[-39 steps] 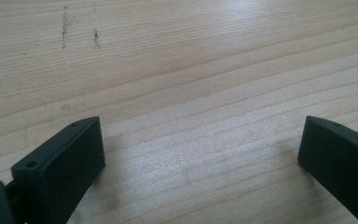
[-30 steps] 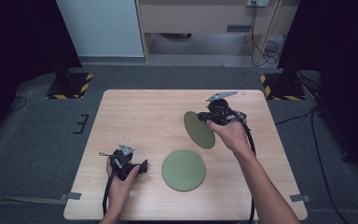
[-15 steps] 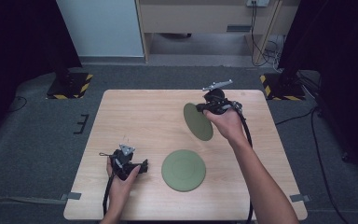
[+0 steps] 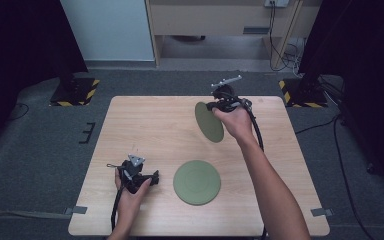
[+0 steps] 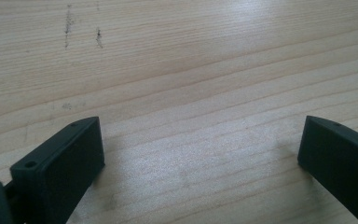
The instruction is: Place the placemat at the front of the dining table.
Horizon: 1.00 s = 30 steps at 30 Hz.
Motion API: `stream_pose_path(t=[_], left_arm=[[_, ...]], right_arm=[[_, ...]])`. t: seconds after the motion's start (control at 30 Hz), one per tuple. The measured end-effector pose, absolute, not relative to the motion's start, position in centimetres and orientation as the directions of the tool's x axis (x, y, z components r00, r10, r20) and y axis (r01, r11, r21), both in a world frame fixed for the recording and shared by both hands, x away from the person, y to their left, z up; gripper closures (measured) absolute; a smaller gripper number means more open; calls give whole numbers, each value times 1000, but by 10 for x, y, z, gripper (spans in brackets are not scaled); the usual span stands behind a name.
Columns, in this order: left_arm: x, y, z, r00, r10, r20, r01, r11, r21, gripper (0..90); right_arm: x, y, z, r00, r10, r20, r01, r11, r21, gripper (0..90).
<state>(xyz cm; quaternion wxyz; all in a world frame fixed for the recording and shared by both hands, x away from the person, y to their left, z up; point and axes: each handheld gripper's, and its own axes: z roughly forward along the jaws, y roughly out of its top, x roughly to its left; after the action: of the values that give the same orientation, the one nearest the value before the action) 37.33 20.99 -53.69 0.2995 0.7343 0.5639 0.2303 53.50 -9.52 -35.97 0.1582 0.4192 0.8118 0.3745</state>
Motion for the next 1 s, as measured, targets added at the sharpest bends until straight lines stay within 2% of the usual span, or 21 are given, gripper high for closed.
stream_pose_path(t=[0.63,1.0], left_arm=[[373,210,-537,257,966,0,690,-184,700,0],[372,210,-537,254,967,1,691,-182,700,0]], right_arm=[[558,-34,-376,-629,776,51,546,395,738,858],[563,-42,-388,-615,788,35,561,406,721,858]])
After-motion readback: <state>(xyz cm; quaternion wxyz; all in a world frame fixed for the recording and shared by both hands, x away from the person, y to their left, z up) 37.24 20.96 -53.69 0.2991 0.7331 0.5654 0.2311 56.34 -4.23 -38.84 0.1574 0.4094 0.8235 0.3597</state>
